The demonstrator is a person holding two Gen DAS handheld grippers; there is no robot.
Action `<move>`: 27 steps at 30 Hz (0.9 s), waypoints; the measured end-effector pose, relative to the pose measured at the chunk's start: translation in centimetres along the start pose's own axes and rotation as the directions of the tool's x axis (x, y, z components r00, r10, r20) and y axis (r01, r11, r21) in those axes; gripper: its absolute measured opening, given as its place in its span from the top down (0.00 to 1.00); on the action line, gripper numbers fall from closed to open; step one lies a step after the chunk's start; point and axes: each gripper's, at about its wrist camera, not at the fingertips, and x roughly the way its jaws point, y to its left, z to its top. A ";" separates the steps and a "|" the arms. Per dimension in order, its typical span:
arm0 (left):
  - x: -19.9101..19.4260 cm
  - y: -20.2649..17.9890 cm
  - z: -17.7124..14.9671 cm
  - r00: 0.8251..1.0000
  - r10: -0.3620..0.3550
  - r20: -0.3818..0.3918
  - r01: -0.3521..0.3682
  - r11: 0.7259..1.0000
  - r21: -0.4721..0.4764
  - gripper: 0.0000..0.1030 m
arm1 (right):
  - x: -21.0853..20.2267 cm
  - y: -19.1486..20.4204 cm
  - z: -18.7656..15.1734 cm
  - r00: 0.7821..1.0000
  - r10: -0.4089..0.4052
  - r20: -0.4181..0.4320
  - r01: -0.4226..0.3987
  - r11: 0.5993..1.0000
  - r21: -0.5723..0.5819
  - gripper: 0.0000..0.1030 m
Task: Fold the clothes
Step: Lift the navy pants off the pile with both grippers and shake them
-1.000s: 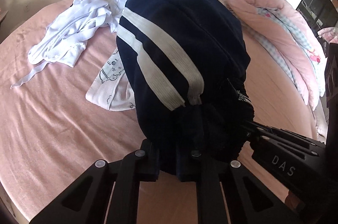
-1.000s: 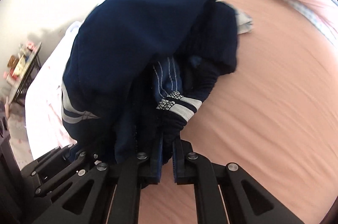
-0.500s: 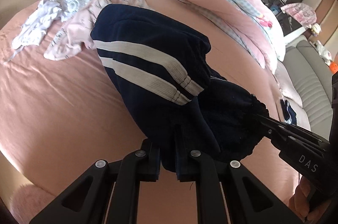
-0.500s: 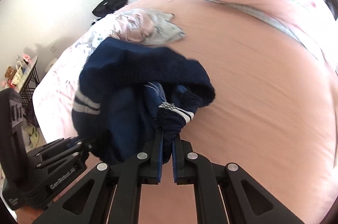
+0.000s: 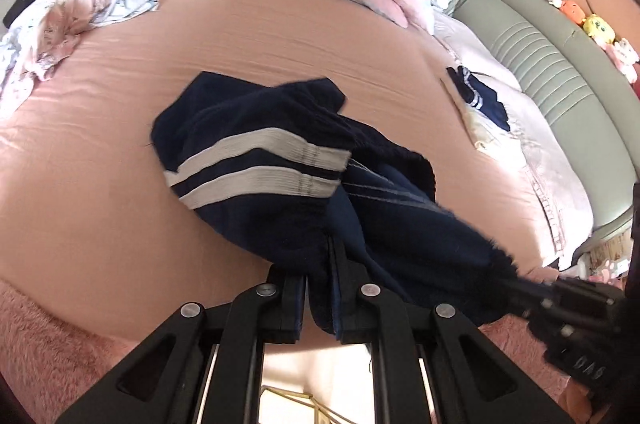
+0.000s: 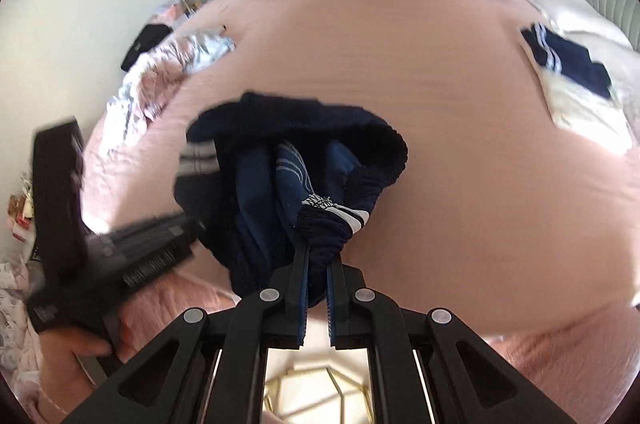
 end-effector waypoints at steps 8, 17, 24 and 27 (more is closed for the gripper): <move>-3.4 4.5 -0.3 0.996 0.089 -0.017 -0.090 0.990 -0.111 0.92 | -1.0 -0.2 -0.2 0.993 0.114 -0.026 -0.115 0.993 -0.021 0.75; -4.5 3.2 0.8 0.996 0.076 0.037 -0.074 0.996 -0.051 0.70 | 3.4 -3.8 3.1 0.999 0.023 -0.031 -0.021 0.999 0.043 0.55; -4.5 1.1 1.8 0.981 0.159 0.112 -0.175 0.973 0.148 0.60 | 9.1 -4.4 1.2 0.979 0.134 -0.156 -0.108 0.980 0.165 0.55; -2.4 1.2 2.5 0.975 0.187 0.119 -0.208 0.957 0.201 0.60 | 9.9 -4.5 1.2 0.978 0.163 -0.128 -0.138 0.973 0.184 0.55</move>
